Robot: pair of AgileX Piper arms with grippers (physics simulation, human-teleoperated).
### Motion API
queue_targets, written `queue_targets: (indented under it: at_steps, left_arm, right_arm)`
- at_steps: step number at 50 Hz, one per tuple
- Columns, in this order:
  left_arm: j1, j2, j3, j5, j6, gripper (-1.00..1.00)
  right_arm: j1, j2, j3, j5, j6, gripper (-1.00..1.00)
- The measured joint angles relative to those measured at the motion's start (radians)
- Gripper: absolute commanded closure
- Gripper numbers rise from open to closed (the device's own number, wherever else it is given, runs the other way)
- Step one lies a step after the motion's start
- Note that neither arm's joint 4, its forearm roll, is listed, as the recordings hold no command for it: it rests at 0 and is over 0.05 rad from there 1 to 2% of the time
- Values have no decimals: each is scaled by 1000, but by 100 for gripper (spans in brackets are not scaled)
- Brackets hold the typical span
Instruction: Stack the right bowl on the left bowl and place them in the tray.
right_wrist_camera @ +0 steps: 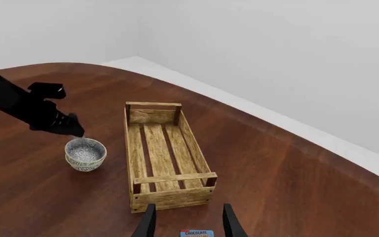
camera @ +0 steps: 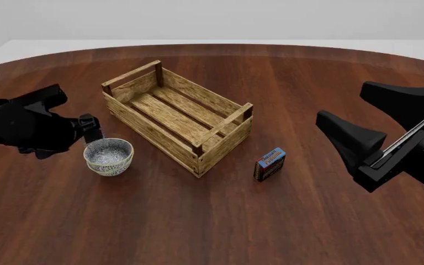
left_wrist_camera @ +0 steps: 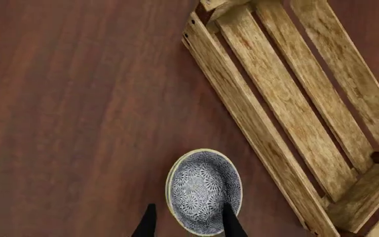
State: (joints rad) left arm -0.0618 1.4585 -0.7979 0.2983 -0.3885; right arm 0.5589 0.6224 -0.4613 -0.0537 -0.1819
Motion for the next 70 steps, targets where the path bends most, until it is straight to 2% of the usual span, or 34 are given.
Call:
queue_targets:
  at_steps: [11, 30, 42, 49, 60, 70]
  left_arm:
    - [-53, -73, 7, 46, 17, -100]
    - [-217, -207, 49, 136, 1, -100]
    - [-260, -231, 60, 160, 2, -100]
    - [-217, -195, 30, 178, 66, -100]
    - [-109, -118, -52, 227, 233, -100]
    - [-54, -58, -93, 252, 362, -100]
  right_arm:
    - [0, 4, 1, -4, 0, -100]
    - [-4, 11, 1, -10, 1, -100]
    - [-7, 12, 1, -11, 1, -100]
    - [-6, 11, 1, -9, 1, -100]
    - [-6, 5, -1, -3, 2, -100]
    - [-6, -18, -1, 12, 6, -100]
